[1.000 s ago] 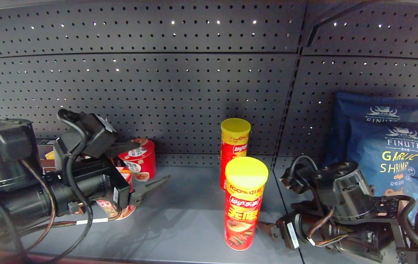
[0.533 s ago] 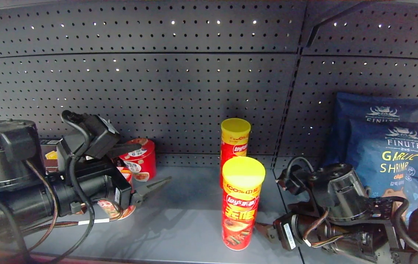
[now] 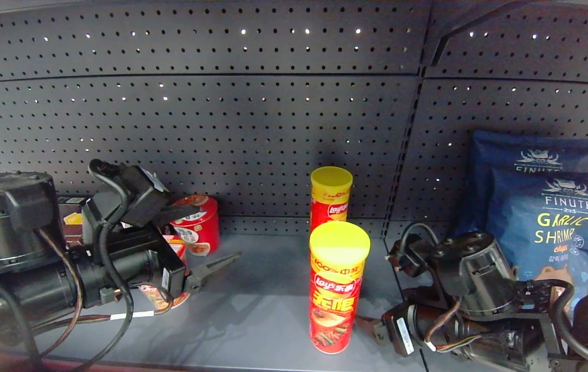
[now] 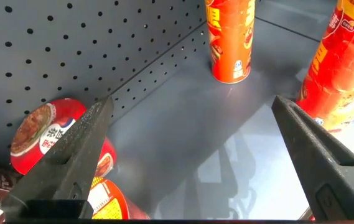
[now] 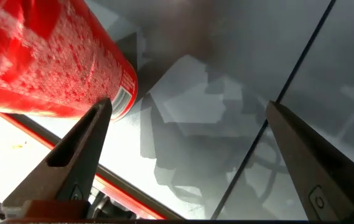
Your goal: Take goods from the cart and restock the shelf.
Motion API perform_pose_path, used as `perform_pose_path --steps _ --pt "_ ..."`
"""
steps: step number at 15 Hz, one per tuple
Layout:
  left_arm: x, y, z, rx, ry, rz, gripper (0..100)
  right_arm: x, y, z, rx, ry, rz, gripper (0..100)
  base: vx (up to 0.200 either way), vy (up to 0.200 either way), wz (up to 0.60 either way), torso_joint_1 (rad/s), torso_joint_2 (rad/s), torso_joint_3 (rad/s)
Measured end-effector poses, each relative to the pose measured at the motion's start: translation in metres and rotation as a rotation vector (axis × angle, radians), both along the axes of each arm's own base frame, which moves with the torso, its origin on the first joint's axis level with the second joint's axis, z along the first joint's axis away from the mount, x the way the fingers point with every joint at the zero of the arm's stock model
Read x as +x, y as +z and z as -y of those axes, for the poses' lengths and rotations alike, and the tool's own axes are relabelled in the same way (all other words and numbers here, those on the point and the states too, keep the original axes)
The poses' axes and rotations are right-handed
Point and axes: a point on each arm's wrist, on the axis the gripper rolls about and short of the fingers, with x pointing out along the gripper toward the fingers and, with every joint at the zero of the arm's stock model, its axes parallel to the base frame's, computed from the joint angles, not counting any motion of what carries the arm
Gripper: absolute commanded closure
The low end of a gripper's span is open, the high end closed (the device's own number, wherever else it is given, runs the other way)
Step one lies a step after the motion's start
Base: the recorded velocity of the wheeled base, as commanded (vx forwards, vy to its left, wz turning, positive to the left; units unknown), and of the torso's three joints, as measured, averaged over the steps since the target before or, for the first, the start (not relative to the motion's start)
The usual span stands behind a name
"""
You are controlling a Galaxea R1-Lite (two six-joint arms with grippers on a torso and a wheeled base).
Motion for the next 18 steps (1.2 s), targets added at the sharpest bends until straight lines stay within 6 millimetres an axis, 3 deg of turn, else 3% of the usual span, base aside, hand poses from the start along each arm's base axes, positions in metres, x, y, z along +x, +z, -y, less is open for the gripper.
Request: perform_pose_path --steps 4,8,11,13,16,18 --pt "-0.001 0.000 0.000 0.001 0.001 0.001 0 -0.002 0.003 0.005 0.003 -0.011 0.009 0 0.000 0.000 0.00 0.000 0.00 0.000" --pt "-0.004 0.006 0.000 0.001 0.019 0.024 0 -0.017 0.030 0.026 0.077 -0.038 0.084 0 0.000 0.000 0.00 0.000 0.00 0.000" --pt "-0.017 0.013 -0.009 -0.009 0.076 0.062 0 -0.040 0.053 0.061 0.133 -0.097 0.163 0 0.000 0.000 0.00 0.000 0.00 0.000" --pt "-0.030 0.019 -0.019 -0.034 0.129 0.091 0 -0.057 0.063 0.096 0.161 -0.195 0.221 0 0.000 0.000 0.00 0.000 0.00 0.000" --pt "-0.056 0.023 -0.042 -0.073 0.245 0.130 0 -0.077 0.068 0.148 0.181 -0.441 0.319 0 0.000 0.000 0.00 0.000 0.00 0.000" --pt "-0.080 0.016 -0.056 -0.080 0.320 0.145 0 -0.101 0.065 0.171 0.177 -0.571 0.361 0 0.000 0.000 0.00 0.000 0.00 0.000"
